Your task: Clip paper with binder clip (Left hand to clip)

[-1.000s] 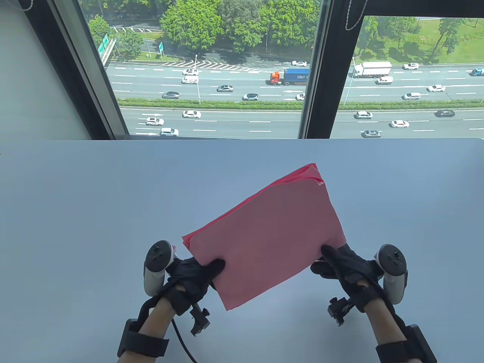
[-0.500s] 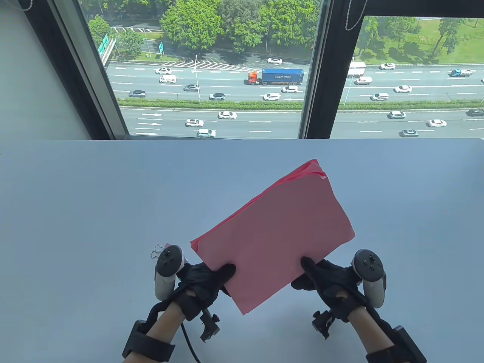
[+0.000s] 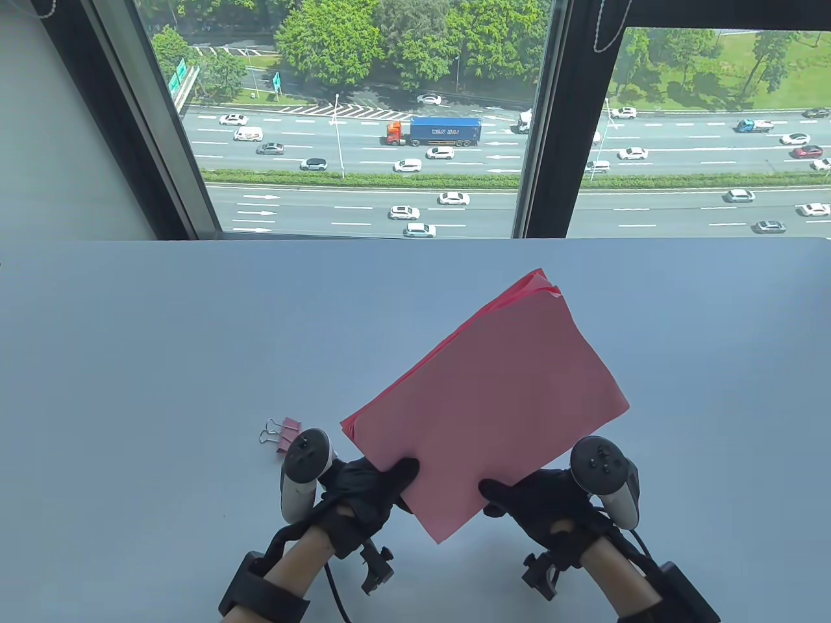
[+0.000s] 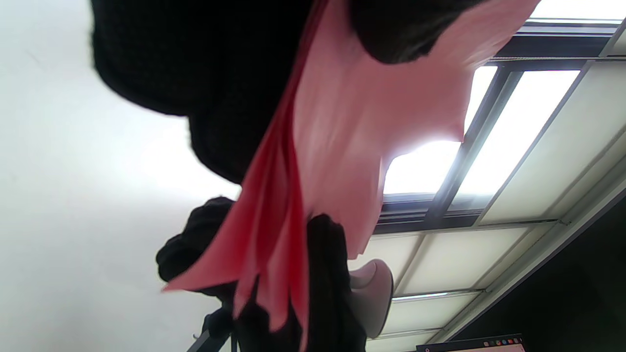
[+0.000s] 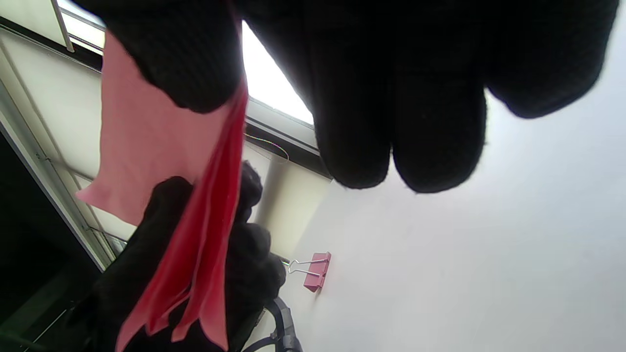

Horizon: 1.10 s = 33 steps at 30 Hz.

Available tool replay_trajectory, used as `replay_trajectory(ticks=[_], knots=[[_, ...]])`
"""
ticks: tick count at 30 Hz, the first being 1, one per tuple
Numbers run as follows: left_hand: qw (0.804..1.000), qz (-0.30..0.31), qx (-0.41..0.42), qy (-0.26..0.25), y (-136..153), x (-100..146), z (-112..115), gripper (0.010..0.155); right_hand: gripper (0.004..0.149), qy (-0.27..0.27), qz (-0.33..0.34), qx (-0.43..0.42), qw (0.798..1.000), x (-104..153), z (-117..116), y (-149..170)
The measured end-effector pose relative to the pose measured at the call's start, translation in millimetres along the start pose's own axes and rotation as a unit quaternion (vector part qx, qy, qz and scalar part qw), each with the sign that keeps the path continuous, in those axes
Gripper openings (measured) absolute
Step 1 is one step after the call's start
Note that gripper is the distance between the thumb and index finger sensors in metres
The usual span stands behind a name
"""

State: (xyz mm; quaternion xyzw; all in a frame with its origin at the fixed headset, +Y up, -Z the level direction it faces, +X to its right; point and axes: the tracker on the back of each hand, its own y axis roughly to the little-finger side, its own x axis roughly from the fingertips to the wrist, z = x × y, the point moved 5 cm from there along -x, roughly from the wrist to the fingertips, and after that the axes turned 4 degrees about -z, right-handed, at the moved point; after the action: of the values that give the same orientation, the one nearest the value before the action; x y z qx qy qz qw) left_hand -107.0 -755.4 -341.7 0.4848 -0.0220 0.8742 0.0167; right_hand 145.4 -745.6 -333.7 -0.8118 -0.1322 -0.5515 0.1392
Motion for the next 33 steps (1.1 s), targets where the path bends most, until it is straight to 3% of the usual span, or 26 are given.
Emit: replay_trajectory(ticks=[4, 8, 19, 21, 24, 26, 29, 31, 32, 33], knots=[[0.999, -0.012, -0.026, 0.029, 2.5, -1.5, 7.4, 0.054, 0.054, 0.035, 0.010, -0.045, 0.998, 0.9, 11.2, -0.4], [0.998, -0.016, -0.030, 0.045, 4.2, -3.2, 14.0, 0.054, 0.050, 0.048, 0.022, -0.150, 0.987, 1.3, 17.8, 2.2], [0.997, -0.018, -0.049, 0.056, 0.8, -1.9, 12.1, 0.053, 0.045, 0.085, 0.049, -0.139, 0.985, 4.0, 26.1, -2.7], [0.997, -0.016, -0.067, 0.038, -3.2, 0.3, 4.5, 0.056, 0.044, 0.102, 0.047, -0.131, 0.985, 4.2, 34.7, -1.4], [0.994, 0.009, -0.104, -0.033, -20.1, 7.1, -21.2, 0.058, 0.043, 0.101, 0.036, -0.132, 0.985, 3.7, 48.7, 5.5], [0.984, 0.025, -0.143, -0.106, -36.0, 17.1, -44.1, 0.059, 0.043, 0.106, 0.027, -0.129, 0.986, 3.6, 58.7, 10.6], [0.946, 0.057, -0.221, -0.229, -63.6, 38.7, -80.8, 0.056, 0.043, 0.105, 0.011, -0.105, 0.989, 2.4, 70.6, 17.1], [0.907, 0.044, -0.317, -0.274, -76.0, 50.5, -100.7, 0.058, 0.043, 0.092, -0.008, -0.087, 0.992, 0.1, 72.8, 22.9], [0.870, 0.028, -0.376, -0.318, -80.2, 59.2, -110.4, 0.059, 0.043, 0.075, -0.020, -0.074, 0.994, -2.0, 71.2, 26.7], [0.846, 0.025, -0.408, -0.342, -82.9, 63.2, -115.1, 0.060, 0.043, 0.062, -0.026, -0.066, 0.996, -3.3, 69.5, 28.6]])
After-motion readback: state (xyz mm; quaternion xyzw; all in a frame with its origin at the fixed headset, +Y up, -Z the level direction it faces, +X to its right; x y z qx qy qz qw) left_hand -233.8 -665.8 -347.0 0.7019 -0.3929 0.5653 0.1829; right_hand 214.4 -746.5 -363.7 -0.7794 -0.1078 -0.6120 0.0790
